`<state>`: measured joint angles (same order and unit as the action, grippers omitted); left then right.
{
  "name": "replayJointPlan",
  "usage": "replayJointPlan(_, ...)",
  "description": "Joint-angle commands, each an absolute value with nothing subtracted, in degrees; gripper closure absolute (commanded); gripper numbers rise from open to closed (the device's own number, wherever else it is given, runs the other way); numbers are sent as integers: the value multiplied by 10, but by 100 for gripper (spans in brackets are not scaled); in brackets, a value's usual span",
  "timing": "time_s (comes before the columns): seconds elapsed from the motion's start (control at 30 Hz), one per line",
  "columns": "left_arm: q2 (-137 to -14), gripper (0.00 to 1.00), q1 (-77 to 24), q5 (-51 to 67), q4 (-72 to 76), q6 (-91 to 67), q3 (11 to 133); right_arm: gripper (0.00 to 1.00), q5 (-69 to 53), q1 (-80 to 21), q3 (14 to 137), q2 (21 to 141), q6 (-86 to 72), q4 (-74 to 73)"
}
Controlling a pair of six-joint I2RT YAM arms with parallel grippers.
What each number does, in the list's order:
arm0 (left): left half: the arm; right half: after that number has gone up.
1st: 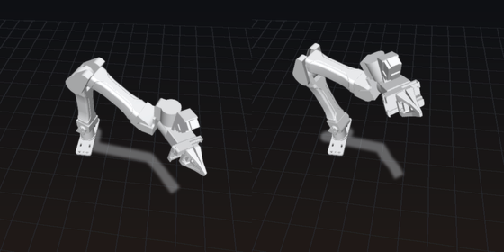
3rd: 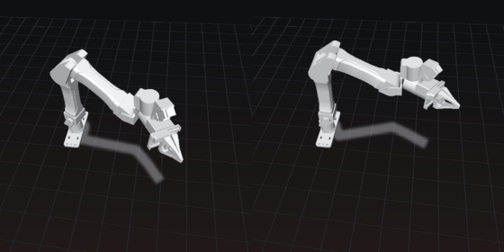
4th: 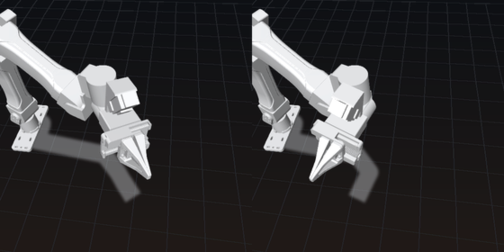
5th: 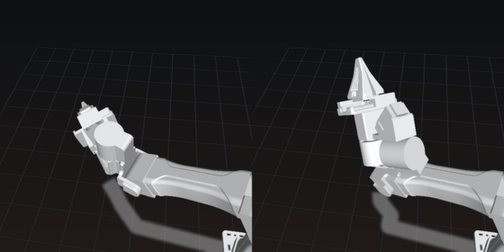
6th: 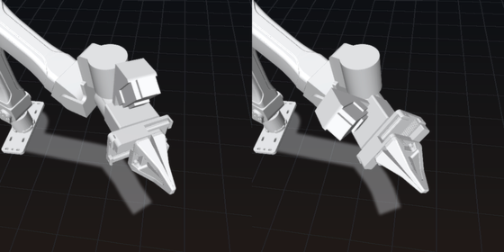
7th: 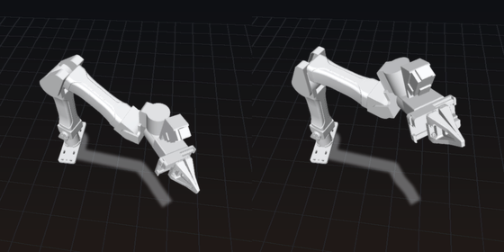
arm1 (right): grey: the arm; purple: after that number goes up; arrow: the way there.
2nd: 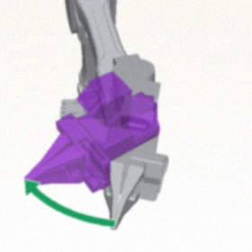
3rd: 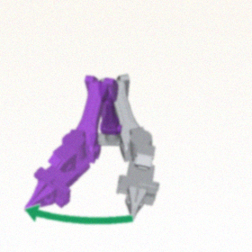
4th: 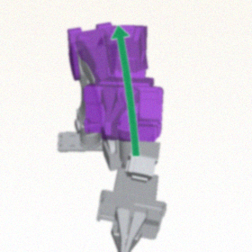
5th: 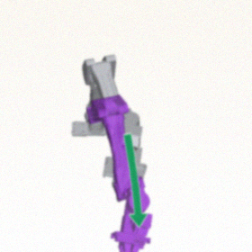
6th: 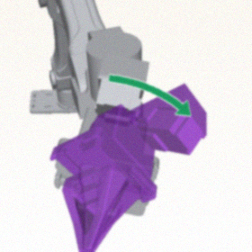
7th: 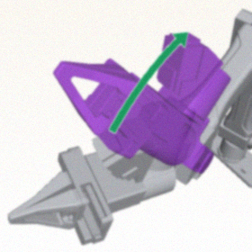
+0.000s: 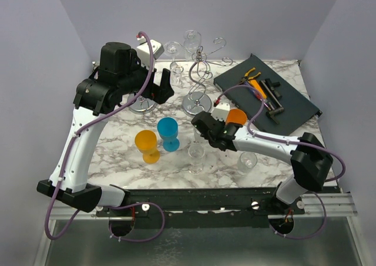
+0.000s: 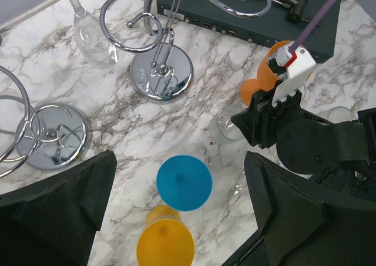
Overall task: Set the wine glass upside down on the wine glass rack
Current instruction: Pick up the wine glass at the center of the board, then turn the wine glass upside down at the wine rack.
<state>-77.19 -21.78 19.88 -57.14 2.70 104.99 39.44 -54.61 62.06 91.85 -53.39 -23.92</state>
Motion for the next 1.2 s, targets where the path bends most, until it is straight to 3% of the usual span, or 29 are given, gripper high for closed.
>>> replayJointPlan(0.0, -752, 1, -220, 205, -584, 36, 1050, 72, 391, -546, 588, 918, -566, -252)
replayJointPlan(0.17, -749, 1, -220, 216, -584, 43, 1041, 100, 388, -549, 550, 845, -578, -259)
replayJointPlan(0.33, -753, 4, -220, 235, -584, 42, 1030, 100, 407, -553, 555, 740, -542, -263)
replayJointPlan(0.57, -766, 10, -220, 272, -583, 33, 1040, 100, 365, -554, 584, 599, -376, -130)
replayJointPlan(0.73, -764, 11, -220, 318, -584, 22, 1033, 100, 308, -554, 623, 591, -322, -49)
replayJointPlan(0.93, -753, 4, -220, 364, -592, 21, 1009, 100, 272, -554, 630, 609, -304, 50)
replayJointPlan(1.17, -753, 4, -221, 348, -593, 33, 989, 100, 208, -554, 608, 610, -316, 149)
